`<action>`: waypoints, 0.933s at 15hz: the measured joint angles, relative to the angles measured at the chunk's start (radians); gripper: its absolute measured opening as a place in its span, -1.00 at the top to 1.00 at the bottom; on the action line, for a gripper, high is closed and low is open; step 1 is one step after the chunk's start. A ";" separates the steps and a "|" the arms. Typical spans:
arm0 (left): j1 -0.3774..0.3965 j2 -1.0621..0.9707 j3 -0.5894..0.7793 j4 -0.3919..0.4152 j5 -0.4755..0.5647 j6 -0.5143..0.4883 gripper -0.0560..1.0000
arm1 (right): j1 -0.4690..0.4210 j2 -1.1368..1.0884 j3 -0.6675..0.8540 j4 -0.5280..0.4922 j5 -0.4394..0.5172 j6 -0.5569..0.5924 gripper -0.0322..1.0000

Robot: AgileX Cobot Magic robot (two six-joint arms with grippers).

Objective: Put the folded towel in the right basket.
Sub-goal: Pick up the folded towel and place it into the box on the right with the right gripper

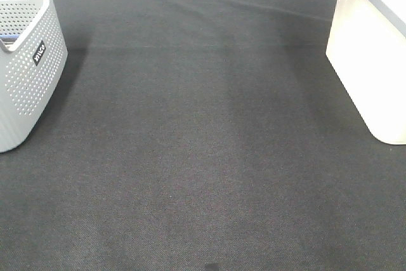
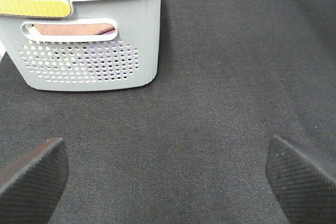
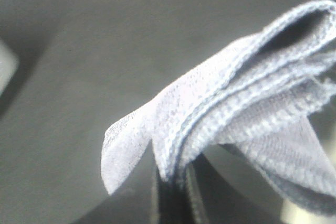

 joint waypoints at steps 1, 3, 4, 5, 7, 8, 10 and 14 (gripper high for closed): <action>0.000 0.000 0.000 0.000 0.000 0.000 -0.94 | -0.024 -0.018 0.014 -0.007 0.000 0.007 0.83; 0.000 0.000 0.000 0.000 0.000 0.000 -0.94 | -0.134 -0.101 0.131 -0.022 0.000 0.011 0.83; 0.000 0.000 0.000 0.000 0.000 0.000 -0.94 | -0.180 -0.133 0.183 -0.029 0.000 0.011 0.83; 0.000 0.000 0.000 0.000 0.000 0.000 -0.94 | -0.221 -0.156 0.236 -0.043 0.000 0.012 0.83; 0.000 0.000 0.000 0.000 0.000 0.000 -0.94 | -0.282 -0.174 0.316 -0.063 0.001 0.012 0.83; 0.000 0.000 0.000 0.000 0.000 0.000 -0.94 | -0.306 -0.175 0.352 -0.064 0.001 0.012 0.83; 0.000 0.000 0.000 0.000 0.000 0.000 -0.94 | -0.335 -0.172 0.430 -0.068 0.000 0.012 0.83; 0.000 0.000 0.000 0.000 0.000 0.000 -0.94 | -0.338 -0.118 0.503 -0.079 0.000 0.011 0.76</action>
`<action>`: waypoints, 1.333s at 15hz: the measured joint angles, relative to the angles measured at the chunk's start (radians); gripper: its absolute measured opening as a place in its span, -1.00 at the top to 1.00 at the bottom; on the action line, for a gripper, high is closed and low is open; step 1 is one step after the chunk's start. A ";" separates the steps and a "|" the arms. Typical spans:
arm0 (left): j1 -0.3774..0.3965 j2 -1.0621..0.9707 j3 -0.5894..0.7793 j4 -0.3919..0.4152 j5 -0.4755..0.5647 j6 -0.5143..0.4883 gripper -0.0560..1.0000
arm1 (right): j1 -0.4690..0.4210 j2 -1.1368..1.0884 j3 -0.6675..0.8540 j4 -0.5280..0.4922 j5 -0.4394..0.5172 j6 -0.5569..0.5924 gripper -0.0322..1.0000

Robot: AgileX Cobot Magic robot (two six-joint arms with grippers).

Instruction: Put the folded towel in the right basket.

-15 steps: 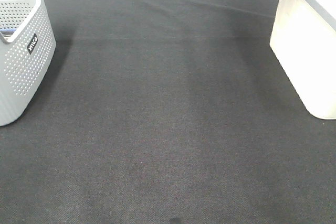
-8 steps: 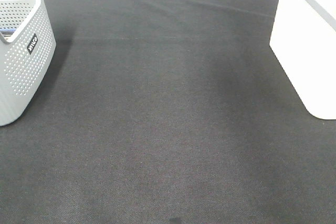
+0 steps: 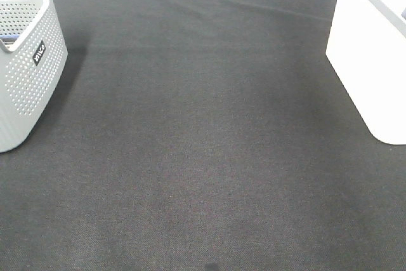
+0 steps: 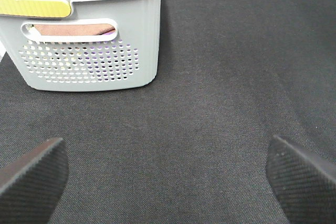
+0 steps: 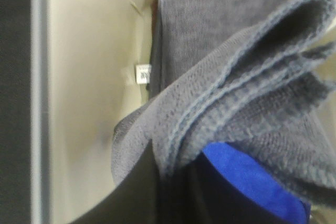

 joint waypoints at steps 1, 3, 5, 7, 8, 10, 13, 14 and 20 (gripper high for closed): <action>0.000 0.000 0.000 0.000 0.000 0.000 -0.94 | 0.000 0.033 0.005 -0.020 -0.001 0.017 0.48; 0.000 0.000 0.000 0.000 0.000 0.000 -0.94 | 0.000 0.051 0.005 -0.030 -0.001 0.041 -0.03; 0.000 0.000 0.000 0.000 0.000 0.000 -0.94 | 0.000 0.052 0.005 -0.027 -0.001 0.048 -0.30; 0.000 0.000 0.000 0.000 0.000 0.000 -0.94 | 0.011 0.050 0.005 -0.016 -0.001 0.048 -0.35; 0.000 0.000 0.000 0.000 0.000 0.000 -0.94 | 0.027 0.038 0.005 -0.013 -0.001 0.048 -0.36; 0.000 0.000 0.000 0.000 0.000 0.000 -0.94 | 0.084 0.005 0.005 -0.011 -0.001 0.048 -0.37; 0.000 0.000 0.000 0.000 0.000 0.000 -0.94 | 0.191 -0.047 0.005 -0.021 -0.001 0.049 -0.37; 0.000 0.000 0.000 0.000 0.000 0.000 -0.94 | 0.191 -0.047 0.005 -0.021 -0.001 0.049 -0.37; 0.000 0.000 0.000 0.000 0.000 0.000 -0.94 | 0.315 -0.267 0.141 -0.060 -0.002 0.103 -0.37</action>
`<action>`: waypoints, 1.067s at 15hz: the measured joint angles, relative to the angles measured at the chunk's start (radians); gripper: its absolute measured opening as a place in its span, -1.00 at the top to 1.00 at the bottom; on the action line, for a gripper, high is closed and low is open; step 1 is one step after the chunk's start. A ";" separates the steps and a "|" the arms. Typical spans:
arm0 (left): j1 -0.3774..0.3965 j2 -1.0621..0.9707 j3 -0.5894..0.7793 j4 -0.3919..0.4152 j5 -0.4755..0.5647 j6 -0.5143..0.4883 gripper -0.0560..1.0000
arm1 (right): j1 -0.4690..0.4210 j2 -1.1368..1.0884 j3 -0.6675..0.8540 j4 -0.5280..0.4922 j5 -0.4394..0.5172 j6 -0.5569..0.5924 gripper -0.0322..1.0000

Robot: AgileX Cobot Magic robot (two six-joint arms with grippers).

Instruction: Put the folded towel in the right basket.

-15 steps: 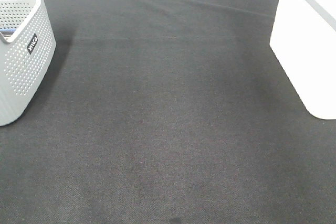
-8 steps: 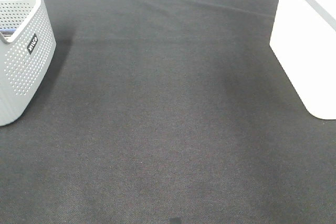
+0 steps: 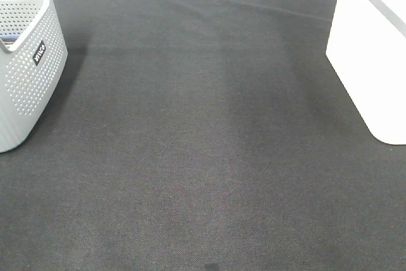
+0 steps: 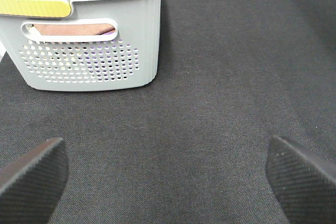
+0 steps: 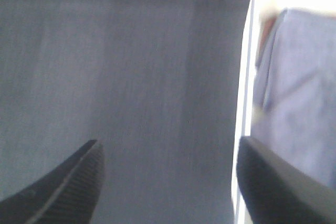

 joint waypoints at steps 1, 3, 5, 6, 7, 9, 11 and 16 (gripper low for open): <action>0.000 0.000 0.000 0.000 0.000 0.000 -0.94 | 0.000 -0.089 0.131 -0.006 -0.001 0.001 -0.37; 0.000 0.000 0.000 0.000 0.000 0.000 -0.94 | 0.000 -0.222 0.324 -0.020 -0.002 0.002 -0.37; 0.000 0.000 0.000 0.000 0.000 0.000 -0.94 | 0.000 -0.355 0.545 -0.023 -0.002 0.012 -0.37; 0.000 0.000 0.000 0.000 0.000 0.000 -0.94 | 0.000 -0.416 0.640 -0.023 -0.002 0.024 -0.37; 0.000 0.000 0.000 0.000 0.000 0.000 -0.94 | 0.000 -0.484 0.731 -0.026 -0.002 0.025 -0.37; 0.000 0.000 0.000 0.000 0.000 0.000 -0.94 | 0.000 -0.615 0.915 -0.029 -0.002 0.026 -0.37; 0.000 0.000 0.000 0.000 0.000 0.000 -0.94 | 0.000 -0.760 1.085 -0.029 -0.002 0.026 -0.37; 0.000 0.000 0.000 0.000 0.000 0.000 -0.94 | 0.000 -1.185 1.352 -0.086 -0.029 0.025 -0.37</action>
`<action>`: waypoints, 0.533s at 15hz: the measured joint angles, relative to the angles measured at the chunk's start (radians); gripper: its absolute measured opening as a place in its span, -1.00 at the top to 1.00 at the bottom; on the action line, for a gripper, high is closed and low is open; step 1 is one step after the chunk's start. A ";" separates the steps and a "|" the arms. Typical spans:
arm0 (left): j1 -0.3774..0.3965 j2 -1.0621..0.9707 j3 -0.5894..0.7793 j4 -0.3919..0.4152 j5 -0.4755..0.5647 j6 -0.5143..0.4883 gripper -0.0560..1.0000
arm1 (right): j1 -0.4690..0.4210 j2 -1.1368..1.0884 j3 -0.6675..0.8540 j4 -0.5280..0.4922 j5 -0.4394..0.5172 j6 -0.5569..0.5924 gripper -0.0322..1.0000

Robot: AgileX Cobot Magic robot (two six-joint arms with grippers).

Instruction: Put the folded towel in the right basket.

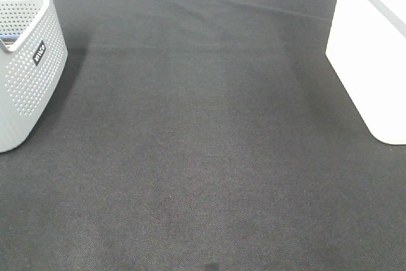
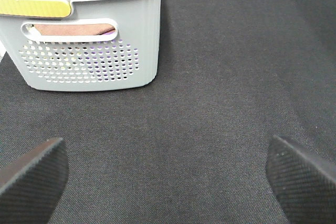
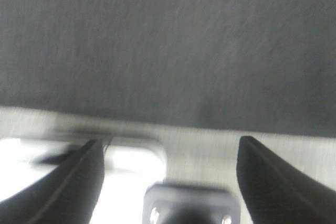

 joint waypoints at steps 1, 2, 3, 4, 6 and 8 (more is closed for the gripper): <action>0.000 0.000 0.000 0.000 0.000 0.000 -0.94 | 0.000 -0.064 0.020 -0.002 -0.030 -0.008 -0.37; 0.000 0.000 0.000 0.000 0.000 0.000 -0.94 | 0.000 -0.064 0.020 -0.002 -0.030 -0.008 -0.37; 0.000 0.000 0.000 0.000 0.000 0.000 -0.94 | 0.000 -0.126 0.035 -0.002 -0.063 -0.020 -0.37; 0.000 0.000 0.000 0.000 0.000 0.000 -0.94 | 0.000 -0.216 0.052 -0.001 -0.115 -0.029 -0.37; 0.000 0.000 0.000 0.000 0.000 0.000 -0.94 | 0.000 -0.292 0.088 0.000 -0.130 -0.031 -0.37; 0.000 0.000 0.000 0.000 0.000 0.000 -0.94 | 0.000 -0.334 0.093 0.005 -0.127 -0.032 -0.37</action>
